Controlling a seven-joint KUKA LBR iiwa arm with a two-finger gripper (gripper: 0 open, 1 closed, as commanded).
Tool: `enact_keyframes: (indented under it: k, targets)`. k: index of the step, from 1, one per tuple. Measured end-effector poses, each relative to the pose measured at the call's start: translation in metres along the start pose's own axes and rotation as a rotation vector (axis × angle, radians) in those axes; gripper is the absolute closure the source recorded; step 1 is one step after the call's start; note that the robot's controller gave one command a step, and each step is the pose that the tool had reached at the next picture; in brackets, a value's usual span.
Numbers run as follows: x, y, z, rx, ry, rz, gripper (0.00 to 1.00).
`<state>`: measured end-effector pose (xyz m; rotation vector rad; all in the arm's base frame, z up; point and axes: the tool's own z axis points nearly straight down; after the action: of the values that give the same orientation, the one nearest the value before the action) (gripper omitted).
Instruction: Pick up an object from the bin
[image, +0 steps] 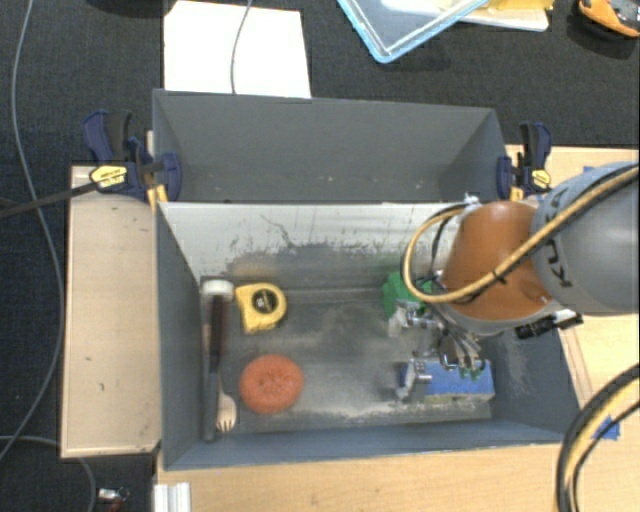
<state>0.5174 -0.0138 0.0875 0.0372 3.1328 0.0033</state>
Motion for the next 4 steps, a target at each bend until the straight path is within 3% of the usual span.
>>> enact_keyframes:
  k: [1,2,3,4]
  targets:
    - [0.020,-0.015,-0.030,0.000,0.008,0.147,0.00]
    - [0.023,-0.041,-0.010,0.001,0.002,0.128,0.00]
    - [0.030,-0.114,0.013,-0.001,0.002,0.028,1.00]
    - [0.030,-0.114,0.013,-0.001,0.002,0.030,1.00]
